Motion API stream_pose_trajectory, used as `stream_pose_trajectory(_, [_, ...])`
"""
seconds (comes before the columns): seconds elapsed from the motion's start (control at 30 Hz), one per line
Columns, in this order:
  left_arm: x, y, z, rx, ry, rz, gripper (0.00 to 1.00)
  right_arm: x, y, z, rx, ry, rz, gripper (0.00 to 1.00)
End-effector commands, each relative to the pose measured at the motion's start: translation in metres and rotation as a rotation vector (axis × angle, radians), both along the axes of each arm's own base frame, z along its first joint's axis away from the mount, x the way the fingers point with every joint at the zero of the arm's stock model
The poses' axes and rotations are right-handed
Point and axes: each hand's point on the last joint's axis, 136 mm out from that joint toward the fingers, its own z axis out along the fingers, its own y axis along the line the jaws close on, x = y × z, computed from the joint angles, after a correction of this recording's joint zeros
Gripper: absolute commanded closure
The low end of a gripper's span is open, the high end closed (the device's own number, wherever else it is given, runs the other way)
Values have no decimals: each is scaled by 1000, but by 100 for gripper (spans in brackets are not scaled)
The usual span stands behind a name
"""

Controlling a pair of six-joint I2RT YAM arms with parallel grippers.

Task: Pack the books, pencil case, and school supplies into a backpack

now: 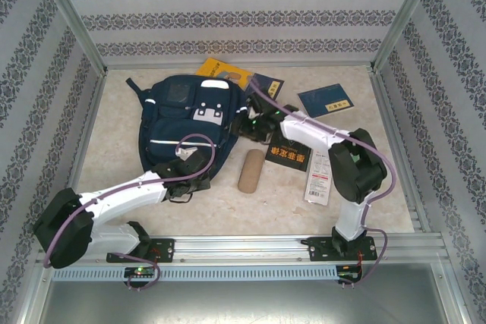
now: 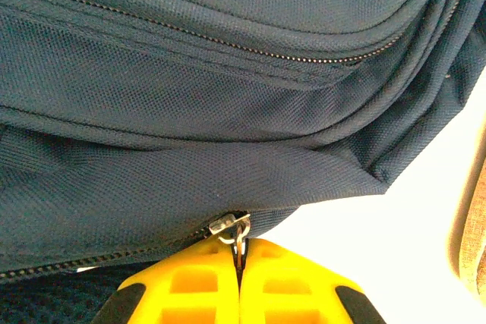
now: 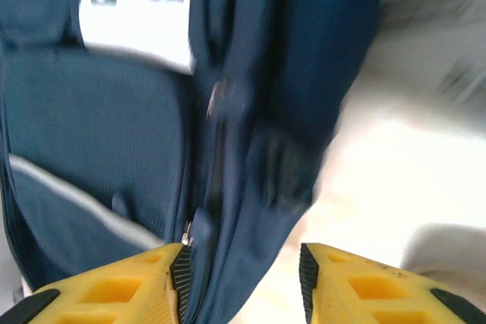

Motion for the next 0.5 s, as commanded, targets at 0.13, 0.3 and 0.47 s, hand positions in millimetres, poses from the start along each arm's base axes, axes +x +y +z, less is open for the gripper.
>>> stream_pose_trajectory(0.13, [6, -17, 11, -39, -36, -53, 100, -42, 44, -24, 94, 117, -2, 58])
stream_pose_trajectory(0.3, [8, -18, 16, -52, -46, -43, 100, -45, 60, -37, 142, 162, -5, 57])
stream_pose_trajectory(0.47, [8, -19, 17, -46, -40, -46, 100, -50, 60, -50, 131, 210, -25, 56])
